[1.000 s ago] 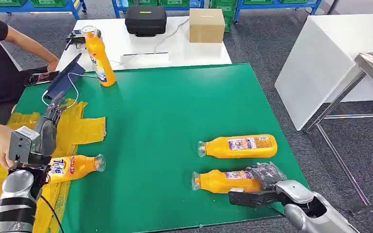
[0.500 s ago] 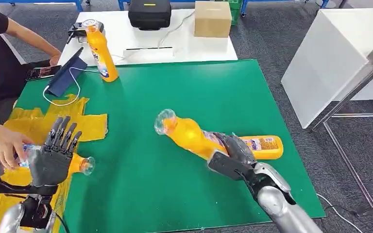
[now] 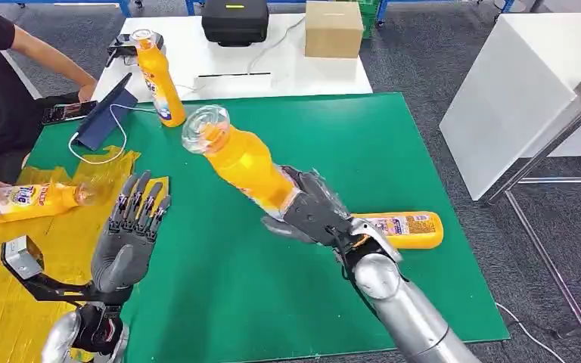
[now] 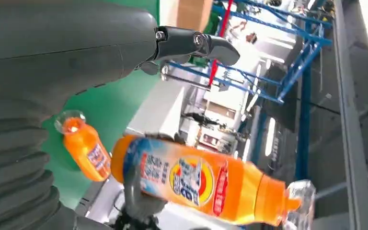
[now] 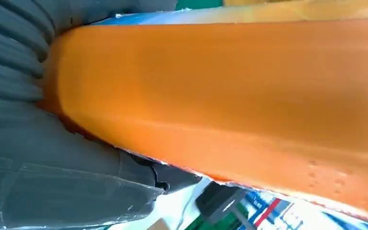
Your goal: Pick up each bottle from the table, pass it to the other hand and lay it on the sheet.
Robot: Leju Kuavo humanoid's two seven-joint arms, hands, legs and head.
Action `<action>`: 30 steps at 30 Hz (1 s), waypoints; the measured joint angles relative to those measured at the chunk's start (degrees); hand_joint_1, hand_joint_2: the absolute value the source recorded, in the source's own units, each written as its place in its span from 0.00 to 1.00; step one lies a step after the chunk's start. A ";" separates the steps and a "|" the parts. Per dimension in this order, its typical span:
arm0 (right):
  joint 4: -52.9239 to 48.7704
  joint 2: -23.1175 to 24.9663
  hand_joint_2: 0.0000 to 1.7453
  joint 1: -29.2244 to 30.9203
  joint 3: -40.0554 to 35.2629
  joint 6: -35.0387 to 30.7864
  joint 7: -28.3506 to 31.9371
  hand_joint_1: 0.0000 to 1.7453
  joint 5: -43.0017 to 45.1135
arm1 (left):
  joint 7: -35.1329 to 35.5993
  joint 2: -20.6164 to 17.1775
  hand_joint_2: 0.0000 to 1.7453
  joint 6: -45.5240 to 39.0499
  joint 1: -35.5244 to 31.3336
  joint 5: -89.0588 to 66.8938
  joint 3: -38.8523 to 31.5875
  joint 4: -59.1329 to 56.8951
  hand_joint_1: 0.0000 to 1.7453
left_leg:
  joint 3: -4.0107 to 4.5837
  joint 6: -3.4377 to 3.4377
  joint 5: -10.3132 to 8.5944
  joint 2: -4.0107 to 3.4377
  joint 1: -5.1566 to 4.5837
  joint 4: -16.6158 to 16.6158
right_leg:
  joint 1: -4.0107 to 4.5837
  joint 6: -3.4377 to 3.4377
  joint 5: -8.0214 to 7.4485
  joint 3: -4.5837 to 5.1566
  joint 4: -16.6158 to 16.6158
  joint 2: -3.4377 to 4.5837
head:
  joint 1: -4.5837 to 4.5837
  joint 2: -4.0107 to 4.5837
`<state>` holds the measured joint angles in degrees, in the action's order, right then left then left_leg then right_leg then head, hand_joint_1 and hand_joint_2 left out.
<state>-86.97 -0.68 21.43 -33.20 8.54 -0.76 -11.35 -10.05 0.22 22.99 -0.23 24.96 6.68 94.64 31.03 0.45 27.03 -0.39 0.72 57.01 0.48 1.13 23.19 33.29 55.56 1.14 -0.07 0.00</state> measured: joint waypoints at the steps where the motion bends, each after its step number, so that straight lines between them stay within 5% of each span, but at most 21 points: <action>1: 0.35 0.42 1.00 0.45 -0.51 0.38 0.00 1.00 0.24 | 0.00 0.15 1.00 0.02 -0.04 0.07 0.40 0.20 0.00 | 0.01 0.00 0.00 0.00 0.00 0.00 | 0.00 0.00 0.00 0.02 0.00 0.00 | 0.00 0.00; 30: 4.07 2.60 1.00 4.31 -6.78 2.38 0.00 1.00 2.58 | -0.37 0.68 1.00 0.72 -0.83 -0.13 5.14 1.33 0.00 | 0.12 0.00 0.00 0.03 -0.01 0.00 | 0.00 0.00 0.00 0.11 0.00 -0.06 | 0.00 0.00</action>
<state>-82.90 1.92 25.74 -39.98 10.93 -0.76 -8.76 -10.43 0.90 23.71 -1.06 24.83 11.82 95.97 31.15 0.45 27.03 -0.36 0.71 57.02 0.47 1.13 23.19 33.40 55.57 1.09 -0.07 0.00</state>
